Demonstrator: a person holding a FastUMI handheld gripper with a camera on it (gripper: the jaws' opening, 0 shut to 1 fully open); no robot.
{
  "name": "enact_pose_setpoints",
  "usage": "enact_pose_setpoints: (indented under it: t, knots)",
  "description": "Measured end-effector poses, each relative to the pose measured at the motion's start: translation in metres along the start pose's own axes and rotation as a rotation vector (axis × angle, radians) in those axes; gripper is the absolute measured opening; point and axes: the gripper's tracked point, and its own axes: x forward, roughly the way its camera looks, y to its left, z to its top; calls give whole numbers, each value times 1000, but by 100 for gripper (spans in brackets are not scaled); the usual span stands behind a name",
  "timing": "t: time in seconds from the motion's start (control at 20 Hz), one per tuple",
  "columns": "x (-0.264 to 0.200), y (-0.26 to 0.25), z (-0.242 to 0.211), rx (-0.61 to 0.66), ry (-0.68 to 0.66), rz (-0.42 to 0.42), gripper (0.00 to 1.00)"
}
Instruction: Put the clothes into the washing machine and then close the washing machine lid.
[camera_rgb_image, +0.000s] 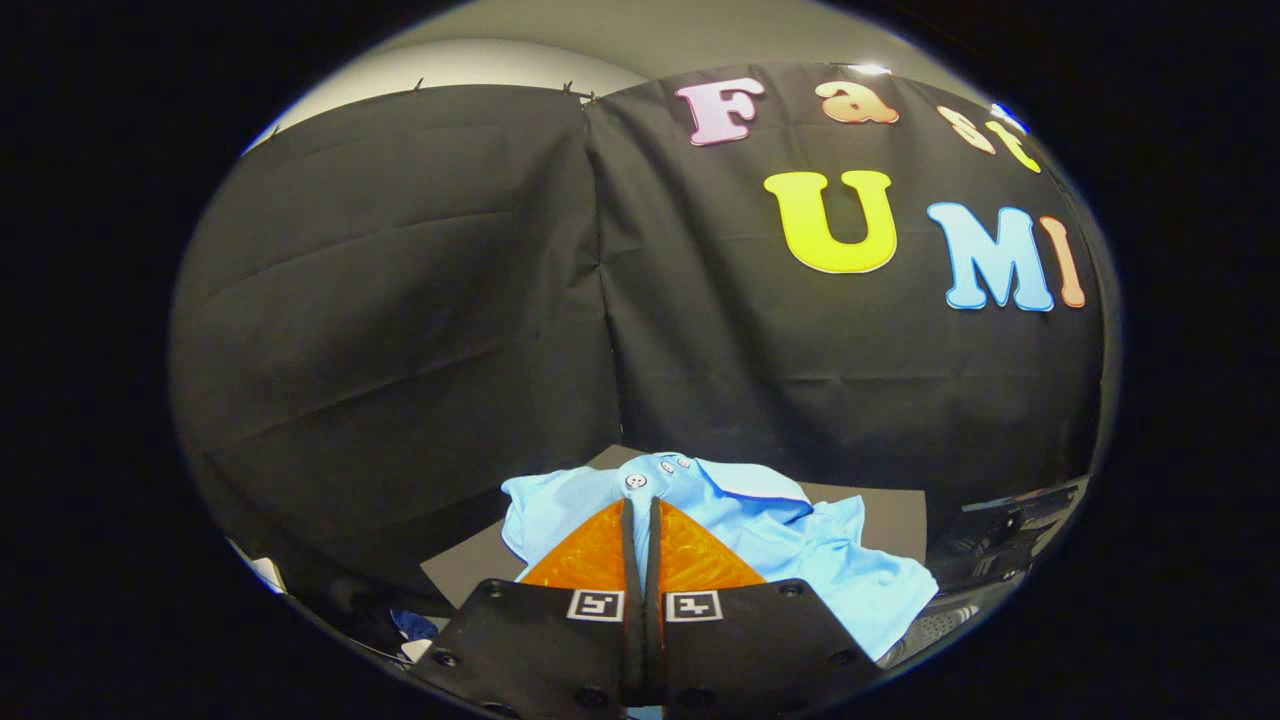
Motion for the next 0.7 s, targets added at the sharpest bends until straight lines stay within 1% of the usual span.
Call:
enact_pose_setpoints:
  t: [0.25,0.7]
  knots:
    - [-22,-17,11,14,-36,11,1]
    - [-63,-62,22,21,-93,-39,1]
